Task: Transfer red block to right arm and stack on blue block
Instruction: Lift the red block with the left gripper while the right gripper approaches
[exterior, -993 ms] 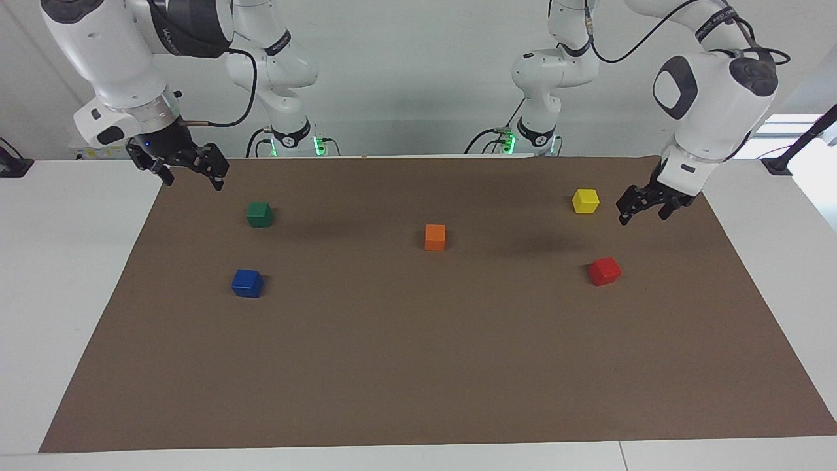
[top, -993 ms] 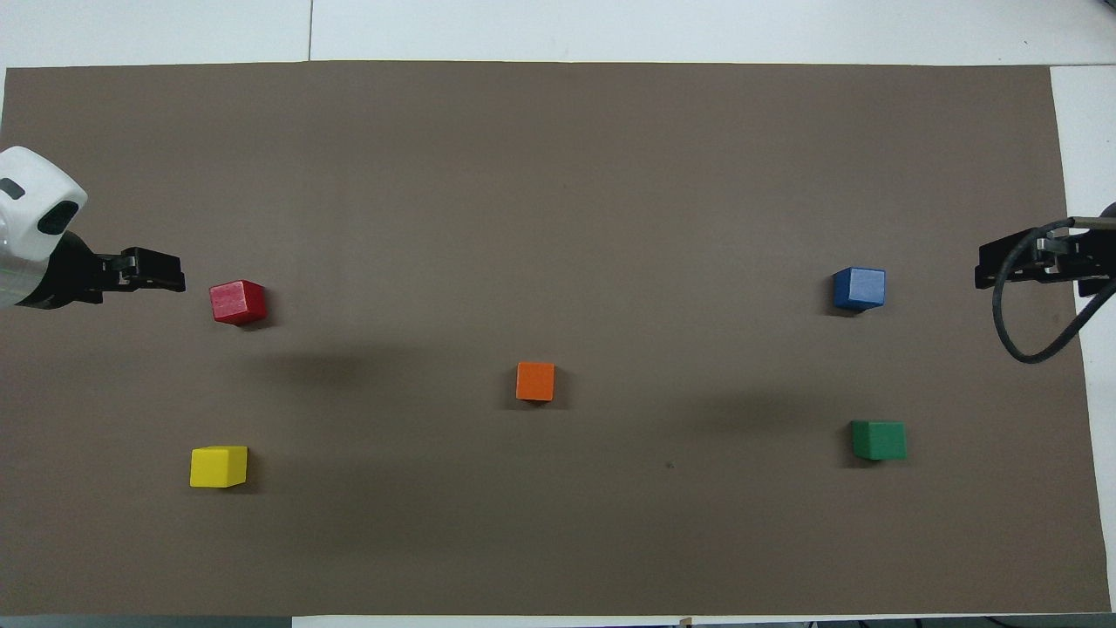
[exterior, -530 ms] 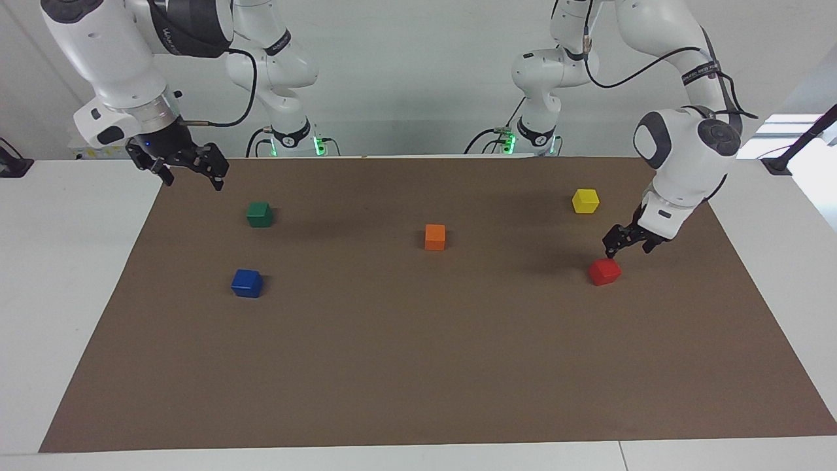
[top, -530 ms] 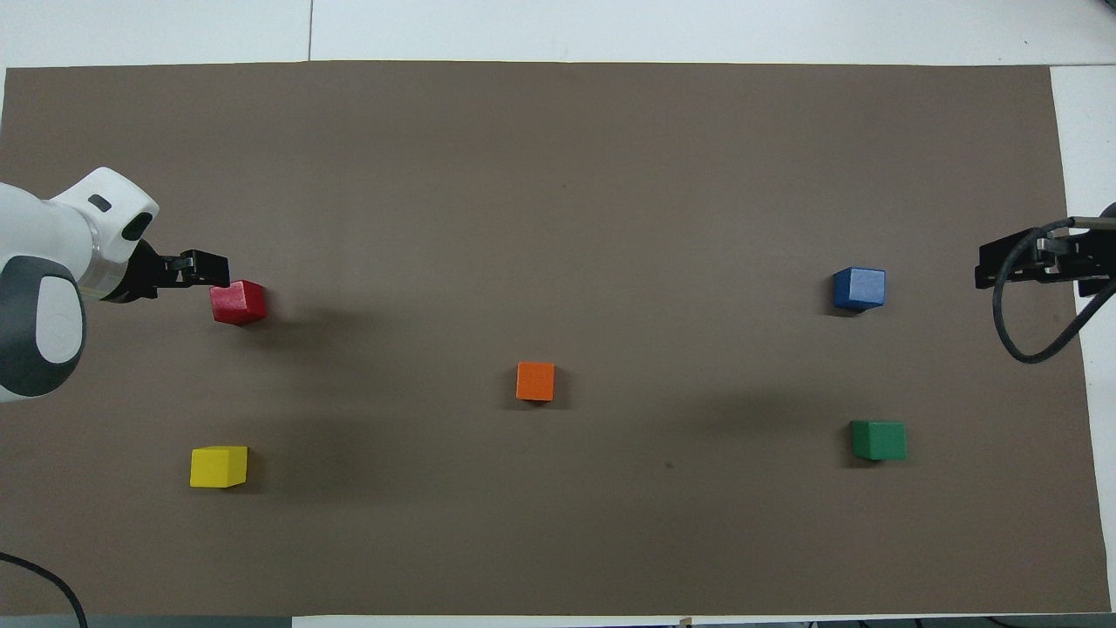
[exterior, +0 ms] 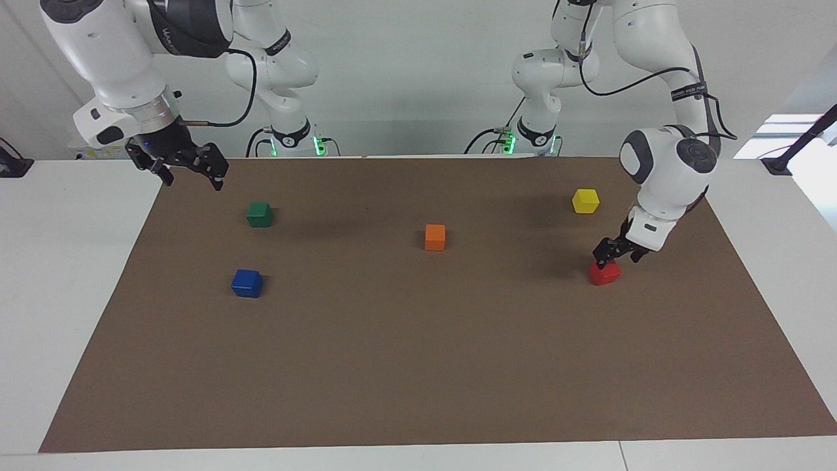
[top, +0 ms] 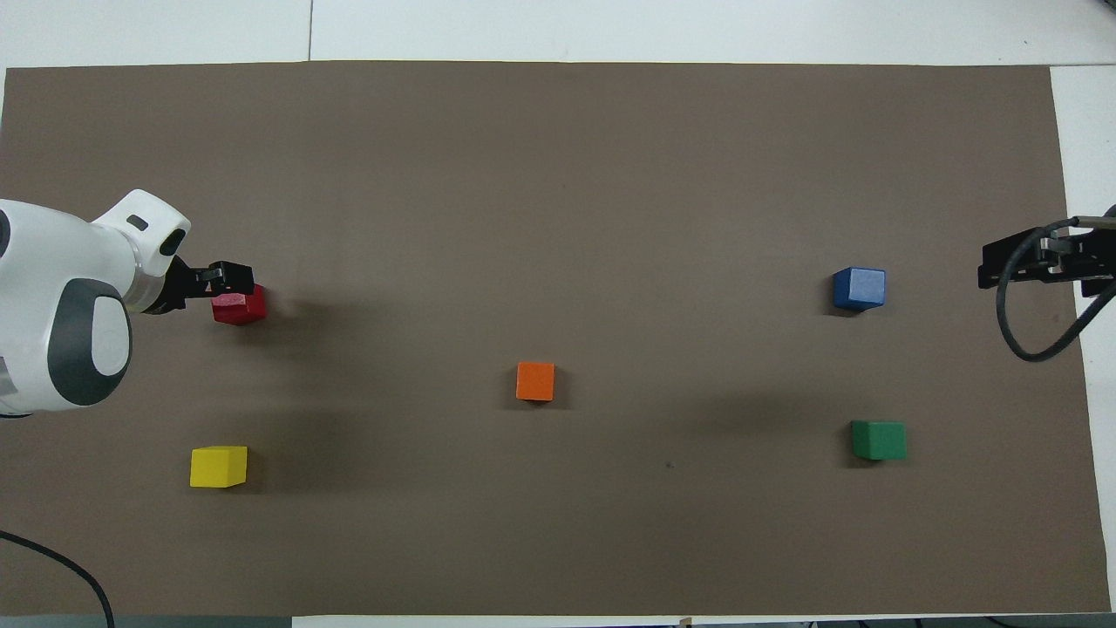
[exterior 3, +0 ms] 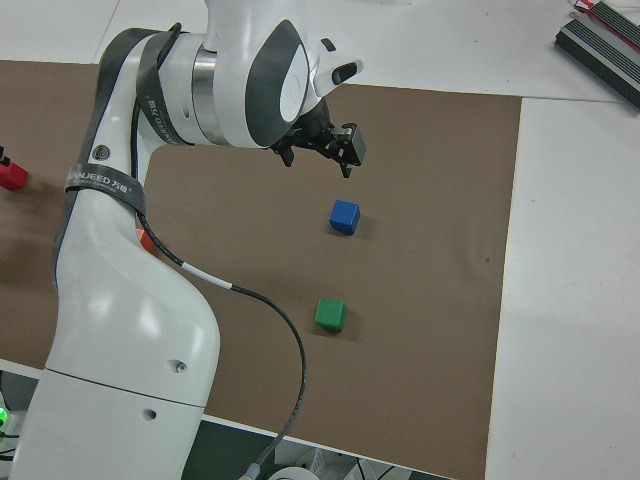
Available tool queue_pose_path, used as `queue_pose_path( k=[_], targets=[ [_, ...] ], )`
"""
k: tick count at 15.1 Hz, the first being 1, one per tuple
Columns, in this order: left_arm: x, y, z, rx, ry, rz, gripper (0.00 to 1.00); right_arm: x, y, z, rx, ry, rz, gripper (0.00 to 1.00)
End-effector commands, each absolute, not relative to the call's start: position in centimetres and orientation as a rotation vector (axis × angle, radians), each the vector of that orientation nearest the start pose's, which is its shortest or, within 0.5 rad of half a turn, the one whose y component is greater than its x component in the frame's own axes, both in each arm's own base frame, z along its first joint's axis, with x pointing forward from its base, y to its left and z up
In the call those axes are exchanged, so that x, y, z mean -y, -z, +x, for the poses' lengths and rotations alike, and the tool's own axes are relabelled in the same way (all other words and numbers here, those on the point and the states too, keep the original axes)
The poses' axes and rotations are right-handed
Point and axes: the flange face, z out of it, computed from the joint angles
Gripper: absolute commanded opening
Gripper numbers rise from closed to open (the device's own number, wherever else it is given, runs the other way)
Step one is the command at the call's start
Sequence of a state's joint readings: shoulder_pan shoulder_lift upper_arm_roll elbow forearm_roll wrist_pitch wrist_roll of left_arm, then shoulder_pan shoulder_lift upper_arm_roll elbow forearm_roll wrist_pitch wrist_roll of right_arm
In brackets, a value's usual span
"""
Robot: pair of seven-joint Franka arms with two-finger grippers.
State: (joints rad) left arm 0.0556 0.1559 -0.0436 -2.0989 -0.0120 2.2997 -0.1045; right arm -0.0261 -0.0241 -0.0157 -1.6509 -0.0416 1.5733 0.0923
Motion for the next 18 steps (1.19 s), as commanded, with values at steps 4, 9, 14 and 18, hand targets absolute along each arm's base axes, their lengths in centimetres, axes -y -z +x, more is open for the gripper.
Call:
queue_pose_path(
  k=[4, 9, 14, 18],
  targets=[
    [-0.3, -31.4, 57.2, 0.23, 0.074, -3.149, 1.0, 2.5, -60.2, 54.0, -0.113, -0.051, -3.162, 1.0],
    [0.4, -30.0, 57.4, 0.221, 0.057, -3.151, 1.0, 0.6, -58.7, 56.4, 0.035, 0.106, -2.844, 1.0],
    [-0.4, -32.4, 58.0, 0.245, -0.069, -3.142, 0.0, -1.3, -53.4, 58.1, 0.123, 0.134, -2.353, 1.0],
    [0.3, -38.5, 59.0, 0.477, -0.155, -3.118, 0.0, -3.0, -50.6, 57.6, 0.033, 0.203, -1.937, 1.0]
  ],
)
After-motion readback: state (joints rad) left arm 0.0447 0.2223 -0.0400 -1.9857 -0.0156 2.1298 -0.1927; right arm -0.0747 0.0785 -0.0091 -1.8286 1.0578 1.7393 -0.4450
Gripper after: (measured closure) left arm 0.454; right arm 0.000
